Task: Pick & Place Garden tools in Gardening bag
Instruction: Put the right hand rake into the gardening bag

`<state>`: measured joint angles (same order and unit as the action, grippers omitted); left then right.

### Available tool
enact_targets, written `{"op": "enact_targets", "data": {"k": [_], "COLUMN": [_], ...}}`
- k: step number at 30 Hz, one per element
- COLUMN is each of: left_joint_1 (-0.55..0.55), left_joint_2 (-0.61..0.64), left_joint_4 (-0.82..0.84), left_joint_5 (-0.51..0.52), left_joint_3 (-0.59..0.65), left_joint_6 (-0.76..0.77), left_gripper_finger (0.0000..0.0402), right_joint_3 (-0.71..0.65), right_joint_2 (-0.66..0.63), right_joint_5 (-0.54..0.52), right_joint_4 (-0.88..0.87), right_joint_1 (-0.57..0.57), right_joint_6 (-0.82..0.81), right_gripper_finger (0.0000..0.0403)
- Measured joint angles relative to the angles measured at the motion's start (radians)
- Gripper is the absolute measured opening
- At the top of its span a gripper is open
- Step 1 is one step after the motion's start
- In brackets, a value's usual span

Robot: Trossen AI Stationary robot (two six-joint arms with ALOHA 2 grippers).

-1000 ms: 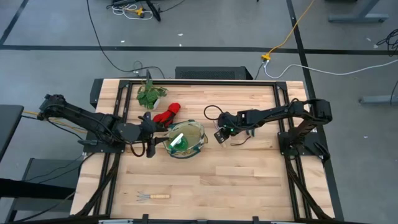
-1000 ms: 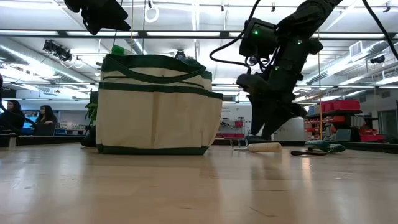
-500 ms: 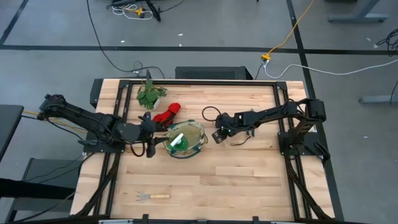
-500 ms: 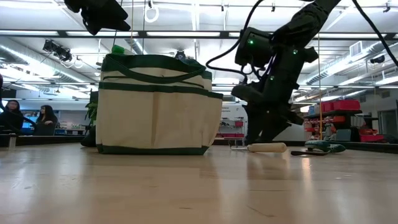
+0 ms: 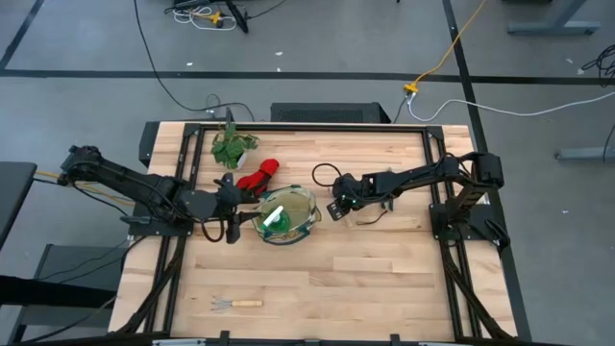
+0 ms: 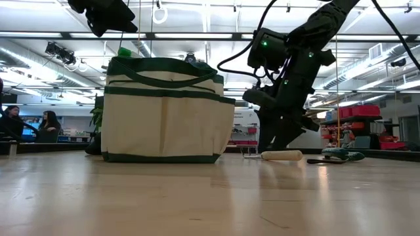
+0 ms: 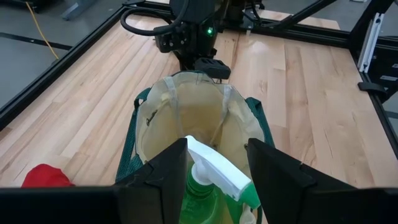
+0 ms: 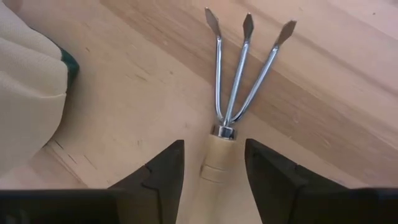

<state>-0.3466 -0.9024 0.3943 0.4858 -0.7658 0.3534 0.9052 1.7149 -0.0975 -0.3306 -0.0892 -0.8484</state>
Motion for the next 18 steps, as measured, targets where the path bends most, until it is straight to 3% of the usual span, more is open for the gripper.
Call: {"op": "enact_targets", "data": {"k": [18], "left_joint_1": [0.0], "left_joint_2": [0.0], "left_joint_4": [0.0], "left_joint_5": [0.0], "left_joint_3": [0.0], "left_joint_6": [0.0], "left_gripper_finger": [0.0174], "right_joint_3": [-0.001], "right_joint_2": [0.034], "right_joint_5": [-0.029], "right_joint_4": [-0.004], "right_joint_1": [0.016], "right_joint_6": [-0.007], "right_gripper_finger": [0.0169]}}
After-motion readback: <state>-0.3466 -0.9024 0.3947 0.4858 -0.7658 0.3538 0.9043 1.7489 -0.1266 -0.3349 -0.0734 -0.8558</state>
